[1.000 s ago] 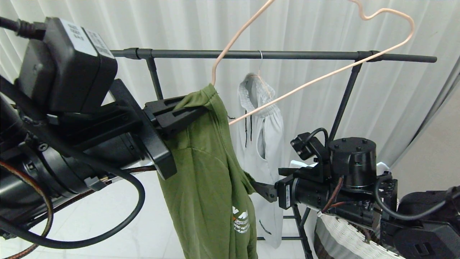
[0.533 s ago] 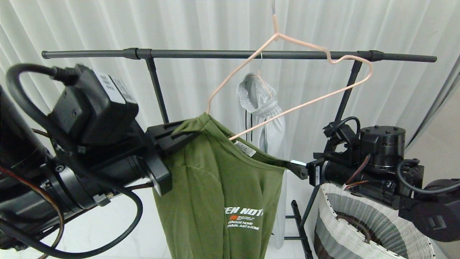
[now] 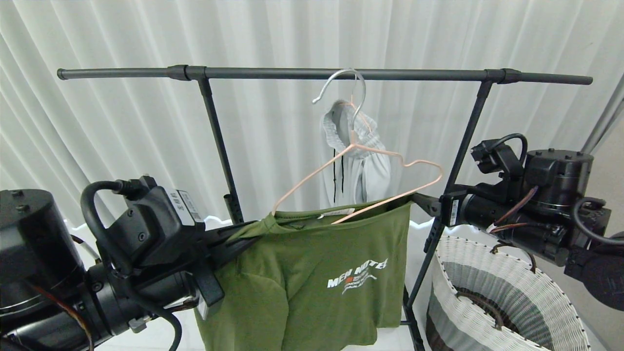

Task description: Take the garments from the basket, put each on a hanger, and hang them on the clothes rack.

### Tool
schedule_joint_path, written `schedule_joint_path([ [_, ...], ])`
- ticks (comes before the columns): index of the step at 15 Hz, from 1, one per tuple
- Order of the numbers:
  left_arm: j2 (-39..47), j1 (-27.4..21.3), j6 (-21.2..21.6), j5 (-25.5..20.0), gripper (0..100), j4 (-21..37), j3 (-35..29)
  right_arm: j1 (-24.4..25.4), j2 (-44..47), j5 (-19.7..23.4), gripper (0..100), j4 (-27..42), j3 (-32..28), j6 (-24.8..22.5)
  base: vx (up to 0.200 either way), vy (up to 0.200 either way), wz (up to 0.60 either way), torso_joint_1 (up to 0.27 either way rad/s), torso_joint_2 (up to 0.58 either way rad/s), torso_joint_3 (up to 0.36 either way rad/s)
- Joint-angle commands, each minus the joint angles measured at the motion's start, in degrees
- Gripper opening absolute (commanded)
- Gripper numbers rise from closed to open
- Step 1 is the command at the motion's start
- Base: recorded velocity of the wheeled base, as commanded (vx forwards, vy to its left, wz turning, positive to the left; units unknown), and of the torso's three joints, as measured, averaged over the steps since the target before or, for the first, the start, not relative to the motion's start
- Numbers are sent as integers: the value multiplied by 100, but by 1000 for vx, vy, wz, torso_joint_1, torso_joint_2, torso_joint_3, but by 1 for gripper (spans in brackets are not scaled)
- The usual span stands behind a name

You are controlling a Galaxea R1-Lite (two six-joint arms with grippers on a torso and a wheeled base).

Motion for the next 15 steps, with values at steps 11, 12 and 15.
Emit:
schedule_joint_path([
  [11, -108, 497, 68, 71, 0, 10, 404, -386, -72, -31, 100, -13, -99, -69, 0, 0, 0, 0, 0, 0],
  [12, -108, 497, 68, 71, 0, 1, 404, -403, -90, -31, 100, -13, -108, -69, 0, 0, 0, 0, 0, 0],
  [15, -99, 497, 68, 71, 0, 1, 404, -509, -90, -39, 100, -13, -231, -69, 0, 0, 0, 0, 0, 0],
])
